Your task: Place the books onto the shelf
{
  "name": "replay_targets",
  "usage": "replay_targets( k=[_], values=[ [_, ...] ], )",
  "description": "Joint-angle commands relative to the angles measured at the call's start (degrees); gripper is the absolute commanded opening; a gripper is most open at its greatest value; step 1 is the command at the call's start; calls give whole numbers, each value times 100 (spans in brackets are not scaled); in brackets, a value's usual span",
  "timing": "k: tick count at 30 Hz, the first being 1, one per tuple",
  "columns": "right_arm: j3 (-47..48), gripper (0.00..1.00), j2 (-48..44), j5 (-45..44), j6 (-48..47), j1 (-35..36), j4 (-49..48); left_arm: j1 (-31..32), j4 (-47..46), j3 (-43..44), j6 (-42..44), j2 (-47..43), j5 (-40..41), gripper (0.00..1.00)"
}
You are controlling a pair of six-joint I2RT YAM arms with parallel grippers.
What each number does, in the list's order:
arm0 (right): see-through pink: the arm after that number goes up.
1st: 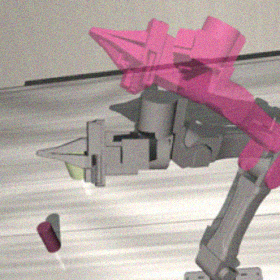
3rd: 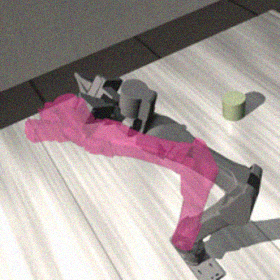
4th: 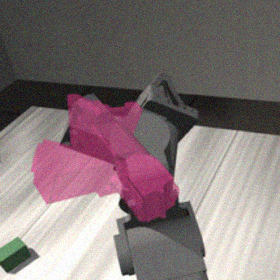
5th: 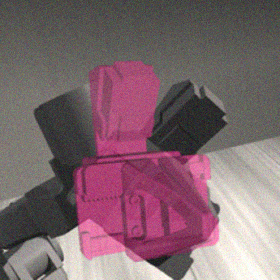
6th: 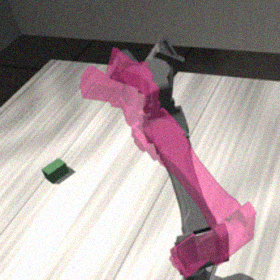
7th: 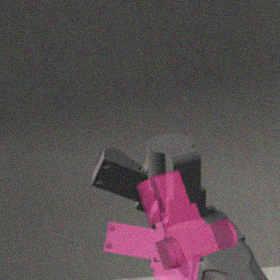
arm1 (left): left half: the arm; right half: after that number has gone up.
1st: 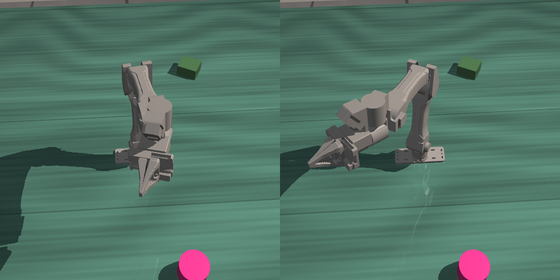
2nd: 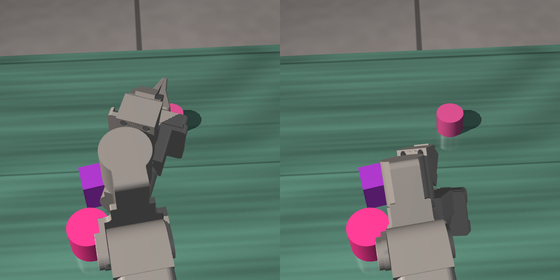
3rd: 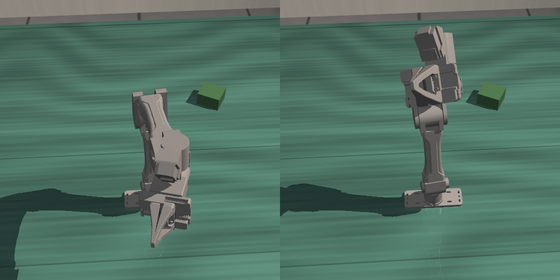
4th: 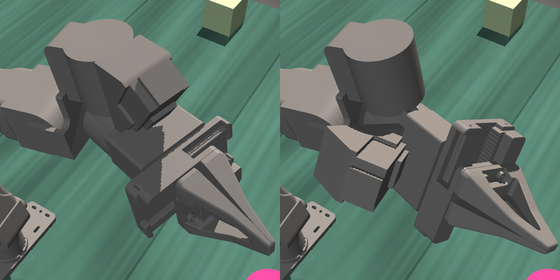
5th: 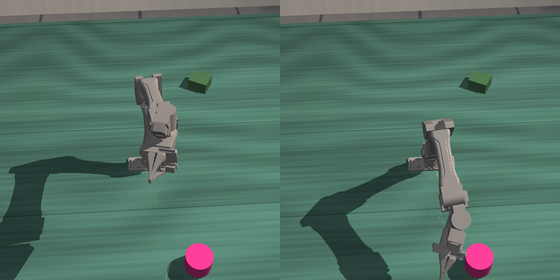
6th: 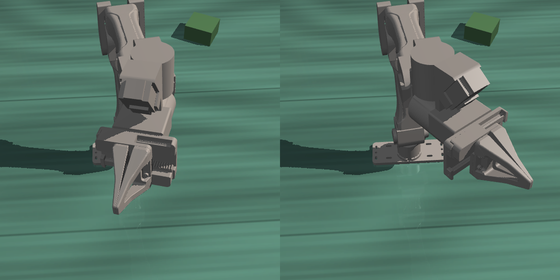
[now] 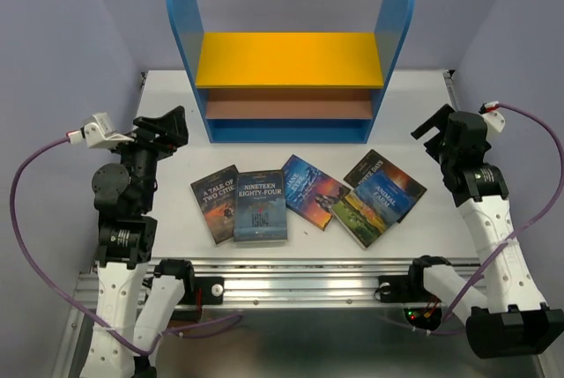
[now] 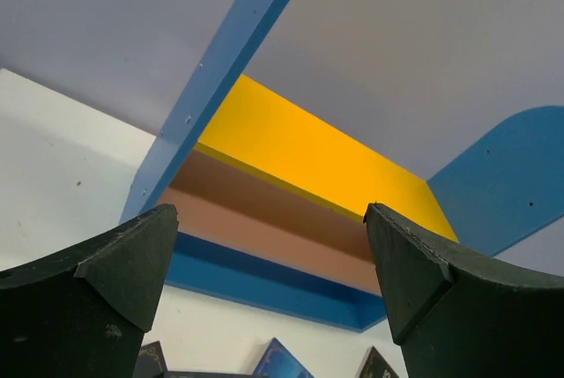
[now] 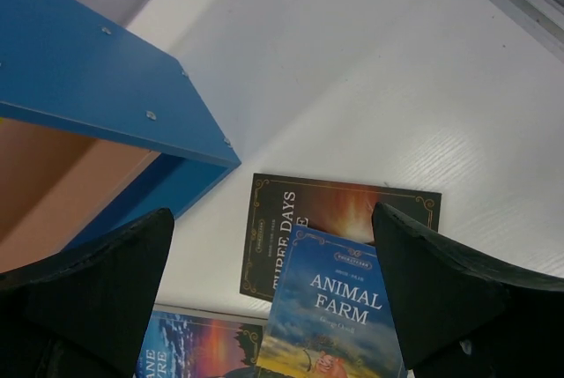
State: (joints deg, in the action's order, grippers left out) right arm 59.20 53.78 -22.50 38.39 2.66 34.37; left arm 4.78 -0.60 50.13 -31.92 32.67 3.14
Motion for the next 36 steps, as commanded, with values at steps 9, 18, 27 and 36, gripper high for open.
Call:
replay_targets(
  k=[9,18,27,36],
  values=[
    [-943,100,-588,1273,398,-11,684,399,-1987,-715,-561,1074,-4083,99],
    [-2148,100,-517,2918,450,-11,1001,2877,-1944,-531,-69,2575,-3038,99],
    [-3010,100,-895,3024,1205,-11,844,3741,-1671,304,441,4343,-2555,99],
    [-3809,100,-1168,3049,1627,-11,98,4206,-1153,1341,985,5898,-2774,99]
  ],
)
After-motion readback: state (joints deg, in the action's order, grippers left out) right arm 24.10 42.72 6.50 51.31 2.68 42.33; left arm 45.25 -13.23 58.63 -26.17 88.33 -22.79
